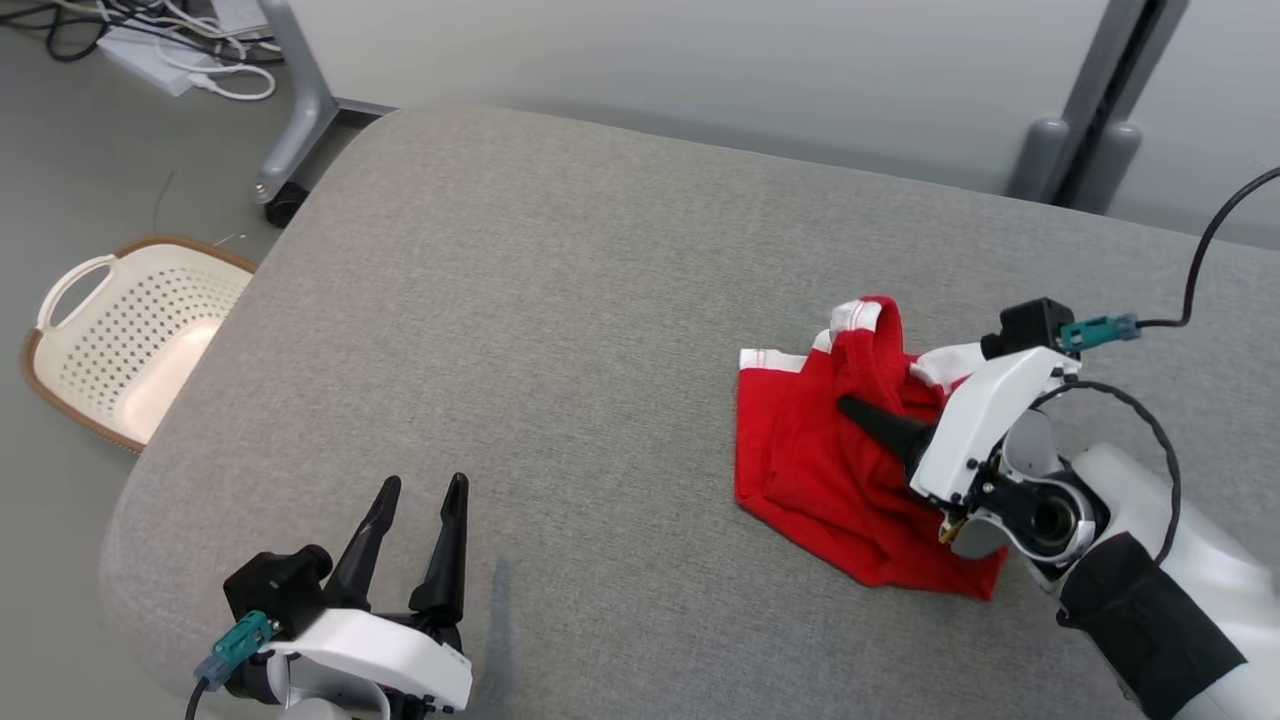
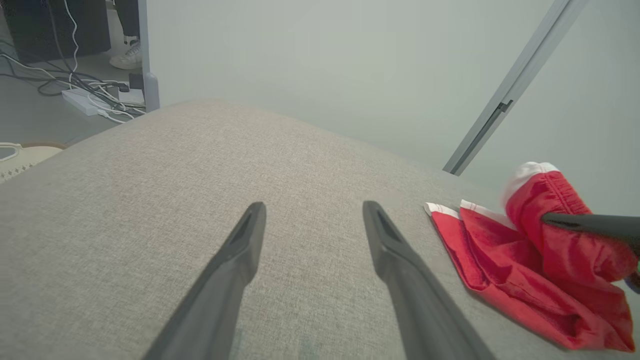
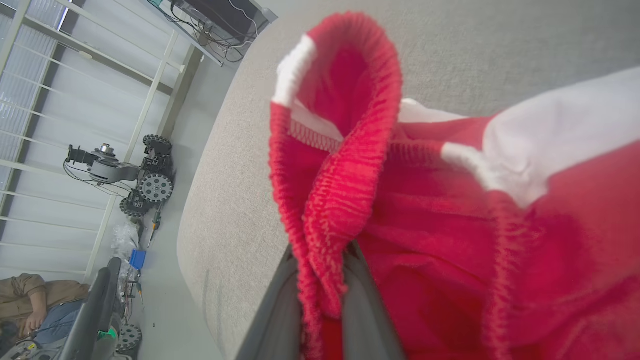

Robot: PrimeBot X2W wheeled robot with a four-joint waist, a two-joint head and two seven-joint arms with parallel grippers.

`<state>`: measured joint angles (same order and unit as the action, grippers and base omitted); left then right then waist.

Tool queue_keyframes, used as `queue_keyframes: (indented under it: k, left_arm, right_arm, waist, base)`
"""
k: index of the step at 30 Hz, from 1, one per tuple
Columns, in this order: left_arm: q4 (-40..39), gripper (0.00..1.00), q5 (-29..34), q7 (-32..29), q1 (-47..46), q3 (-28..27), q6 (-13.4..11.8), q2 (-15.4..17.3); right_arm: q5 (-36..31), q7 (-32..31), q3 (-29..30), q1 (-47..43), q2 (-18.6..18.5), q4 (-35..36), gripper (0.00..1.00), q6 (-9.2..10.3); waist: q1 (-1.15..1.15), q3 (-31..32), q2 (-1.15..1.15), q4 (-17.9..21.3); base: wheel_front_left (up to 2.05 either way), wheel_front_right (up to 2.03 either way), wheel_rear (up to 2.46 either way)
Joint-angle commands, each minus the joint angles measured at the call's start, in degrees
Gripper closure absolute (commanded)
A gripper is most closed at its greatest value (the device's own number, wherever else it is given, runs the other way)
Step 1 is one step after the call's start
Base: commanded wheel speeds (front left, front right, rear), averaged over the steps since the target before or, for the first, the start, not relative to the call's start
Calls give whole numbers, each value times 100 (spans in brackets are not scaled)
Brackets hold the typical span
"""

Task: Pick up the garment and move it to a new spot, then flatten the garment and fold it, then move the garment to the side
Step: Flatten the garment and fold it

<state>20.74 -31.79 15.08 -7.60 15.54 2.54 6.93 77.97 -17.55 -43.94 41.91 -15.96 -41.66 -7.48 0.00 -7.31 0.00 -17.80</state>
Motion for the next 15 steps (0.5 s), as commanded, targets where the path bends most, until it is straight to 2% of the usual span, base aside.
queue_keyframes:
  k: [1,3,4,5,7,8,9,15]
  left_arm:
    - [26,0,55,8,-110,-43,42,16]
    - [55,0,70,8,-94,-65,63,-1]
    - [66,0,71,8,-95,-70,74,-13]
    - [76,0,75,8,-95,-78,80,-19]
    - [89,0,107,8,-92,-106,90,-32]
    - [98,0,117,8,-87,-117,93,-34]
    - [102,0,122,8,-78,-128,97,-36]
    - [113,0,170,8,-72,-169,95,-25]
  right_arm:
    - [18,-28,-31,48,52,-191,100,-3]
    - [12,-36,-48,109,118,-371,100,-4]
    - [38,-7,-40,133,160,-451,94,-4]
    - [65,0,-37,132,206,-500,79,-4]
    - [83,31,-61,130,273,-577,39,-4]
    - [90,43,-79,133,299,-621,4,-4]
    - [90,55,-99,142,323,-653,0,-4]
    - [218,127,-119,153,400,-564,0,-4]
  waist:
    - [0,-7,0,-108]
    - [0,0,0,-146]
    - [0,2,0,-159]
    - [0,5,0,-167]
    - [0,9,0,-165]
    - [0,15,0,-156]
    - [0,21,0,-140]
    - [0,53,0,-1]
  base:
    - [0,0,0]
    - [0,0,0]
    - [0,0,0]
    - [0,0,0]
    - [0,0,0]
    - [0,0,0]
    - [0,0,0]
    - [0,0,0]
